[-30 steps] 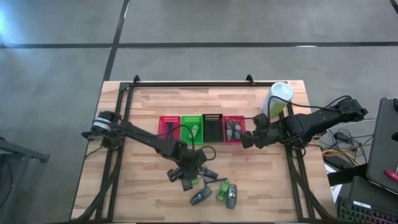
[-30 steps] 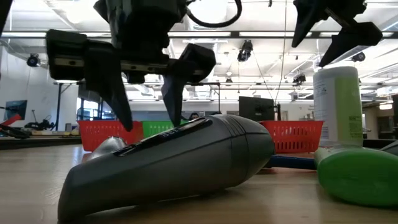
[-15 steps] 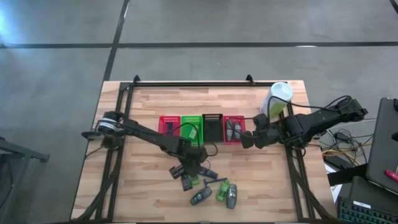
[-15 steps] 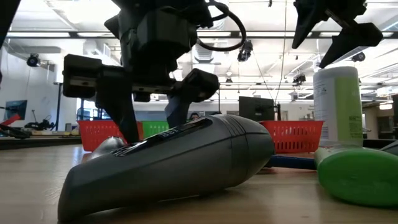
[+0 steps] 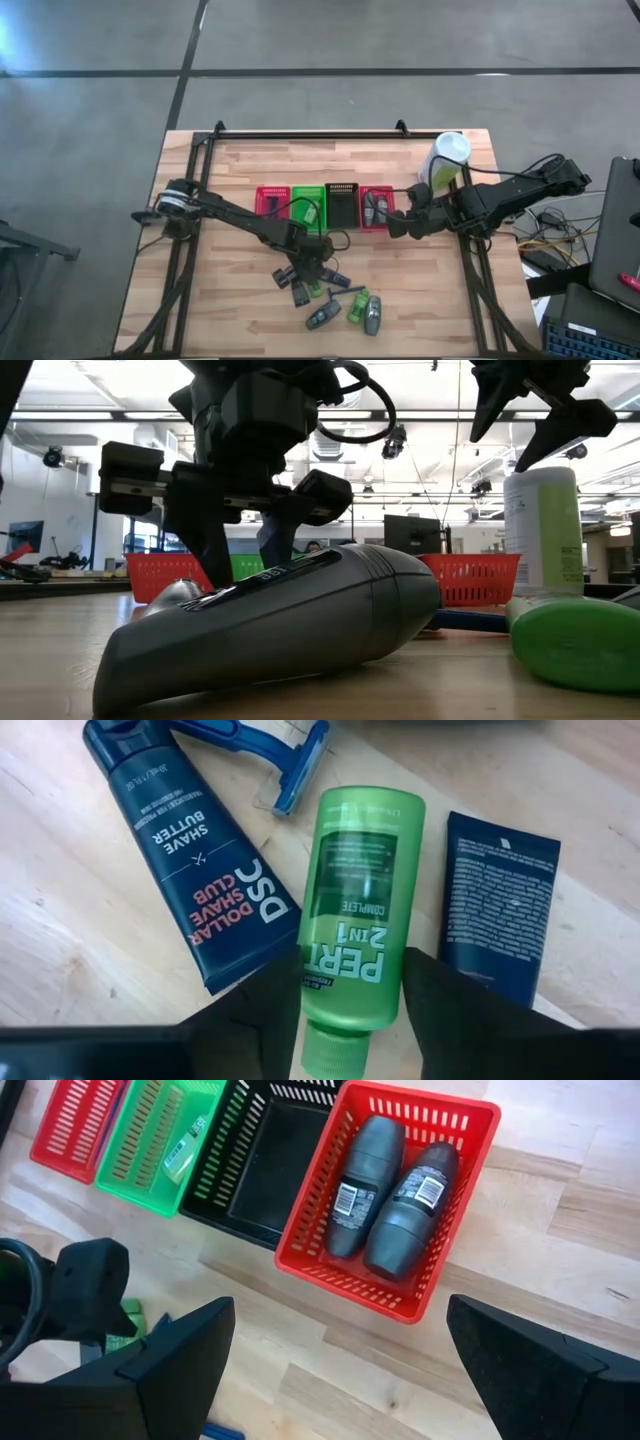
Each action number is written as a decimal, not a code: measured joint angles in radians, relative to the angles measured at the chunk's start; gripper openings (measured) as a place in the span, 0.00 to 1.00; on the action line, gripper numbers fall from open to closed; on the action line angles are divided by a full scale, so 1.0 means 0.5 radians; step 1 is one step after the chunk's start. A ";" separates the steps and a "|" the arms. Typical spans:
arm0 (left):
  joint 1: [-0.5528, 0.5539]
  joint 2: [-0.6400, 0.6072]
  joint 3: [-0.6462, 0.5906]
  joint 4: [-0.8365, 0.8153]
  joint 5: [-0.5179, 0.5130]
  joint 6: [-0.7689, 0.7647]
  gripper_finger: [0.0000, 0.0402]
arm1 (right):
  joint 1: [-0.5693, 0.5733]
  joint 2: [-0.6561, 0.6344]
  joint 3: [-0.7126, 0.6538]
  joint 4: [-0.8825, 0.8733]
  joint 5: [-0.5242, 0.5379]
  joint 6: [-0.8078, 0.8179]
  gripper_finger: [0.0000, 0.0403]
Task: Pick & Place Travel size toiletries
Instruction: Put the top green shampoo into the green bin
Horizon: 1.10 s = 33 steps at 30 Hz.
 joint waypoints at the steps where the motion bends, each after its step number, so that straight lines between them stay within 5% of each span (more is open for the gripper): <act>1: 0.000 0.000 0.000 0.000 0.000 0.000 0.42 | 0.000 0.000 0.000 0.001 0.000 0.000 0.90; 14: 0.000 0.021 -0.001 -0.014 0.002 -0.163 0.42 | 0.000 0.000 0.000 0.009 0.003 0.005 0.90; 26: 0.005 0.076 0.001 -0.028 -0.022 -0.350 0.60 | 0.000 0.000 -0.001 0.010 0.033 -0.009 0.90; 33: 0.006 0.076 0.005 -0.027 -0.029 -0.377 0.53 | 0.000 0.000 -0.002 0.009 0.036 -0.018 0.90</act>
